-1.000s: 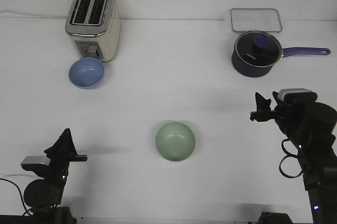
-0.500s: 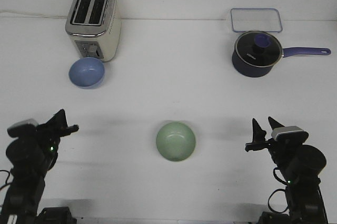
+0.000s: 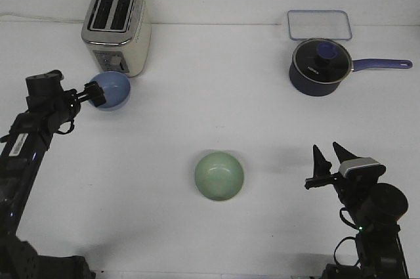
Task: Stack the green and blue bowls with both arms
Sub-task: 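Reach the left gripper to the light blue bowl's rim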
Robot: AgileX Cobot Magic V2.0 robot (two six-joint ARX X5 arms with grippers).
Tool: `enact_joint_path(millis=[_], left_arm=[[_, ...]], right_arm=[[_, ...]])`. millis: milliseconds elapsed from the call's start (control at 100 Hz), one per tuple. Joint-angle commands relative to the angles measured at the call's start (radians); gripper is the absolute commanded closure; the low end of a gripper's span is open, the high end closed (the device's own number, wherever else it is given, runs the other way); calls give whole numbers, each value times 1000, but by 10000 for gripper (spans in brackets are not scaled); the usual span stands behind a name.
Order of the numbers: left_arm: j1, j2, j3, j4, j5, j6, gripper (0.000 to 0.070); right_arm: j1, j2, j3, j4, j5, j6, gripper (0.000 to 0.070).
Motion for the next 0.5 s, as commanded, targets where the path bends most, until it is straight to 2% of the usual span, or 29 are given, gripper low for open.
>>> enact_joint_path(millis=[0, 150, 420, 490], left_arm=[[6, 78, 44, -10, 5, 10, 115], [18, 216, 97, -6, 4, 10, 115], [26, 363, 100, 82, 5, 5, 115], [26, 378, 100, 97, 5, 5, 139]], right_arm=[[3, -1, 9, 11, -1, 15, 356], [3, -1, 9, 11, -1, 15, 356], [3, -1, 9, 8, 0, 5, 356], [3, -1, 9, 8, 0, 2, 356]])
